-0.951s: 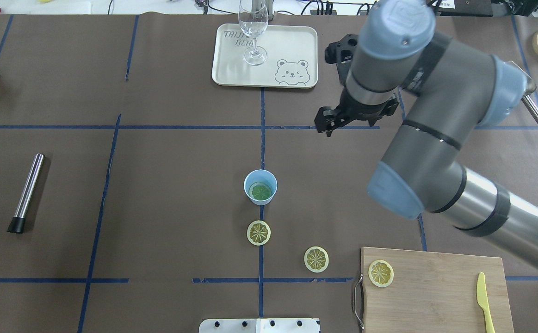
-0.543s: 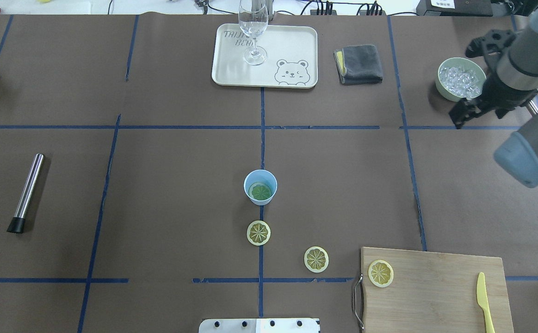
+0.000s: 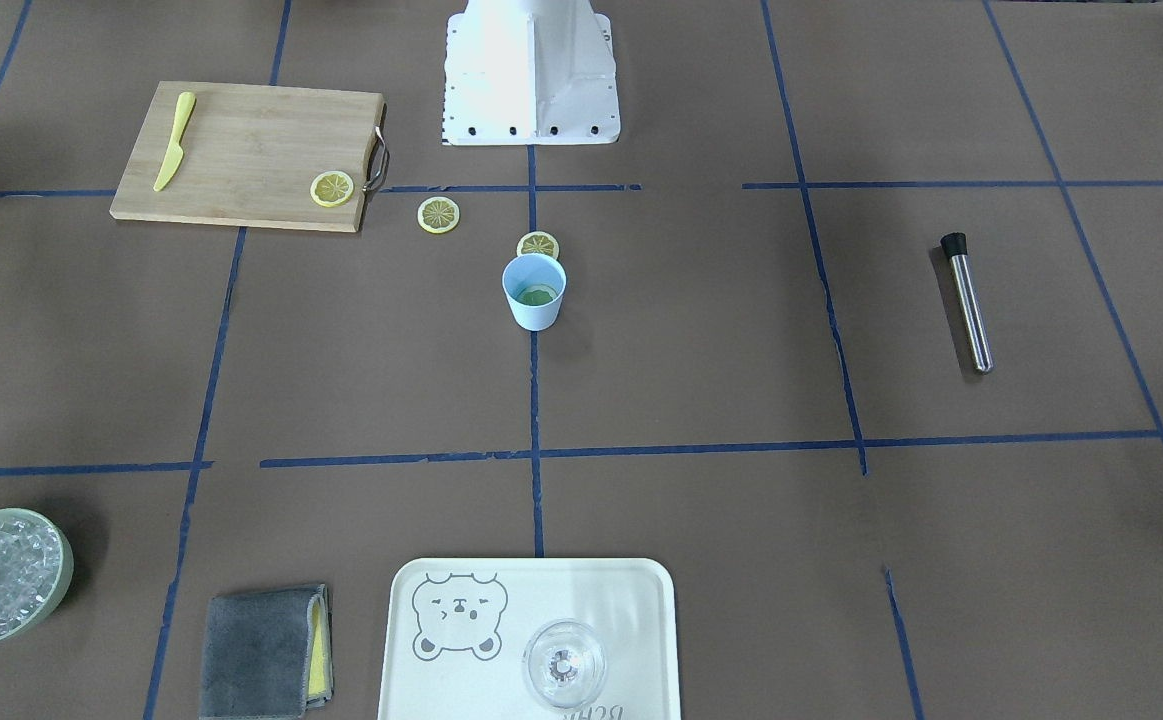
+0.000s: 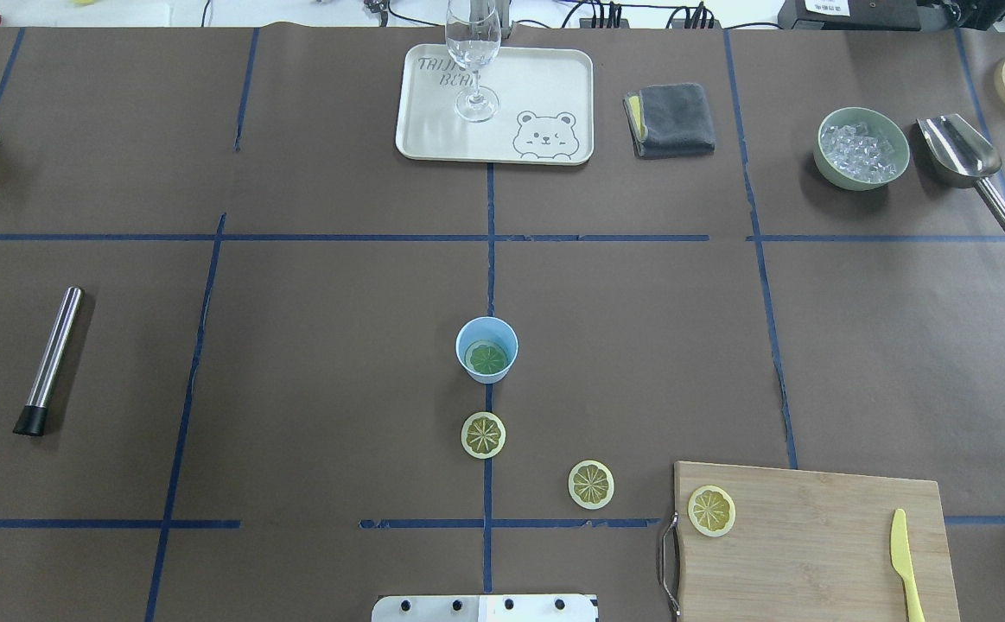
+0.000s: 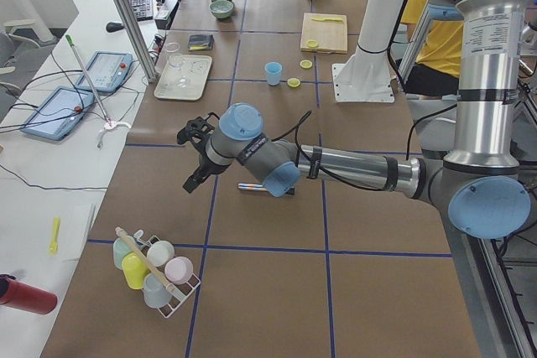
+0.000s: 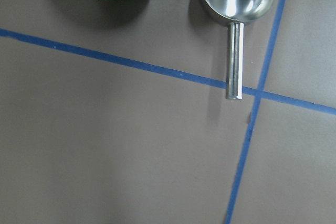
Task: Squeeze lemon into cup
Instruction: 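Reach the left gripper down and grasp the steel muddler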
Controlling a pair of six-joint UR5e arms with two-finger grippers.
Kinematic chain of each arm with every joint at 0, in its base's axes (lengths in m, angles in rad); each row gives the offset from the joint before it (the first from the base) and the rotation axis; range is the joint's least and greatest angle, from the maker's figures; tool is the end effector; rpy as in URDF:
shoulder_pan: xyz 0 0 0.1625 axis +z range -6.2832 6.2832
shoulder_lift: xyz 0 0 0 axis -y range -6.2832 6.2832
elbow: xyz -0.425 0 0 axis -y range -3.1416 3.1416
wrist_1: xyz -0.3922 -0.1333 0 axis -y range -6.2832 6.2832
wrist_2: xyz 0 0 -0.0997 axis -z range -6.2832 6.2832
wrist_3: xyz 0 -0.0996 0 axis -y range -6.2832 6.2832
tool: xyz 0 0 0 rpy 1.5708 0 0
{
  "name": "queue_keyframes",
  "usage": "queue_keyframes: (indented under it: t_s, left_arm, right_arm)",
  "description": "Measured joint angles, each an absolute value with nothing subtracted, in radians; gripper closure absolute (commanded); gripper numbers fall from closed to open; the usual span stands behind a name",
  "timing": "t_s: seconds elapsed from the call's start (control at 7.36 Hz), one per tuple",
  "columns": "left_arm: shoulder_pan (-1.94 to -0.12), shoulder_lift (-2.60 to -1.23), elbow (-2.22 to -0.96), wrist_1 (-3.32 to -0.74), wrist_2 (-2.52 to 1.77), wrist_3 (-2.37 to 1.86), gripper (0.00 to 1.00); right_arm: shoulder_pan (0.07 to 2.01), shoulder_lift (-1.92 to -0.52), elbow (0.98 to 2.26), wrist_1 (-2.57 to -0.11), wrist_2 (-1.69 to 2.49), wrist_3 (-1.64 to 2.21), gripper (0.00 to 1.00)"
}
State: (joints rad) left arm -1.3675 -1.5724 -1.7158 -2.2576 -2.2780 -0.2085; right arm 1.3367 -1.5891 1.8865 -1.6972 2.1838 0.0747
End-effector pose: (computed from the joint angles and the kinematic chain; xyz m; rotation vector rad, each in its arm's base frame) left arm 0.0361 -0.5151 0.5073 0.6447 0.8140 0.2897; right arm -0.0373 -0.4839 0.5358 0.0697 -0.6308 -0.2064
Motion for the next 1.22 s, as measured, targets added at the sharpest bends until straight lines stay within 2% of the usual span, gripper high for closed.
queue_keyframes:
  t_s: [0.14,0.27,0.54,0.68,1.22]
  left_arm:
    - [-1.276,-1.592,-1.715,-2.263,-2.274,-0.35,0.0]
    - [-1.2,-1.601,-1.711,-2.265,-2.244,-0.493,0.05]
    - [-1.078,-1.598,-1.68,-2.264,-2.114,-0.692,0.22]
    - [-1.043,-1.594,-1.648,-2.263,-2.08,-0.73,0.25]
    - [-0.958,-1.564,-1.587,-2.271,-2.014,-0.75,0.25]
  right_arm:
    - [1.392,-1.625,1.886,-1.696,2.208,0.013,0.0]
    - [1.433,-1.655,1.885,-1.696,2.232,-0.028,0.0]
    - [1.472,-1.693,1.885,-1.696,2.26,-0.067,0.0]
    - [1.479,-1.705,1.885,-1.697,2.275,-0.072,0.0]
    - [1.482,-1.713,1.881,-1.697,2.284,-0.072,0.0]
